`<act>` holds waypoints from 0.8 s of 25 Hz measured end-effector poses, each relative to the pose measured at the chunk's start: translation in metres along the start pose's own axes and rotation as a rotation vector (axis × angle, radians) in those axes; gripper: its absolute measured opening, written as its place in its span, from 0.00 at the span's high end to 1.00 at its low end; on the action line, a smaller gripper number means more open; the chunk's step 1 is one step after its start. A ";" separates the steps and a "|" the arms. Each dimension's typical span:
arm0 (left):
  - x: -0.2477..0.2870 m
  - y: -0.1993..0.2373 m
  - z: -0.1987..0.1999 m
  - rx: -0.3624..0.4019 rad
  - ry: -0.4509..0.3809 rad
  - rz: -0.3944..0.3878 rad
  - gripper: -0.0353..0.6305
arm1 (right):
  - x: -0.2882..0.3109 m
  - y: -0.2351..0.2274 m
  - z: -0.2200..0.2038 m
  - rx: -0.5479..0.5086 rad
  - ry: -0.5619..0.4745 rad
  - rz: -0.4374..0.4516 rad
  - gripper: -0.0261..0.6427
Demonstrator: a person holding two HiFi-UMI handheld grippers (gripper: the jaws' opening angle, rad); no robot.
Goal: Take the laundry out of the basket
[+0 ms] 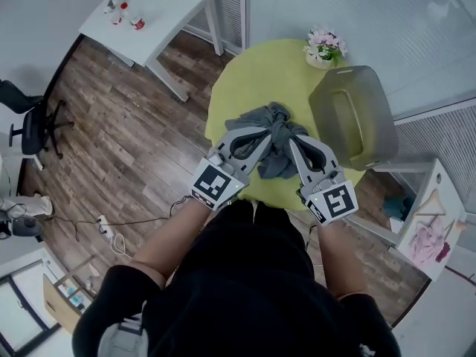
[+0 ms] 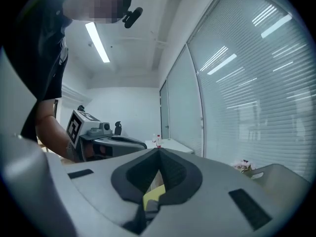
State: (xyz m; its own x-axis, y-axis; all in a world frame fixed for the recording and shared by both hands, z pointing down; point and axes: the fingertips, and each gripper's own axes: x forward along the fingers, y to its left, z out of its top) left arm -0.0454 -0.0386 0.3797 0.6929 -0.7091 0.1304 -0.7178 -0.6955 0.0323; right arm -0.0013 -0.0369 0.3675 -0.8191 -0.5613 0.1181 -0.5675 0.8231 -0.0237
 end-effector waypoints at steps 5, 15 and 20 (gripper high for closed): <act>-0.012 -0.014 0.018 0.014 -0.032 -0.019 0.93 | -0.013 0.011 0.020 -0.026 -0.045 -0.023 0.93; -0.013 -0.028 0.037 0.021 -0.083 -0.040 0.93 | -0.031 0.013 0.029 -0.002 -0.078 -0.057 0.93; -0.011 -0.034 0.035 0.042 -0.056 -0.052 0.93 | -0.035 0.015 0.033 -0.011 -0.095 -0.061 0.93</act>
State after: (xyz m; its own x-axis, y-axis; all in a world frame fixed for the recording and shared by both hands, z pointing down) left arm -0.0265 -0.0111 0.3423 0.7328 -0.6765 0.0737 -0.6781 -0.7350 -0.0044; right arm 0.0158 -0.0078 0.3302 -0.7879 -0.6153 0.0243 -0.6157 0.7880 -0.0084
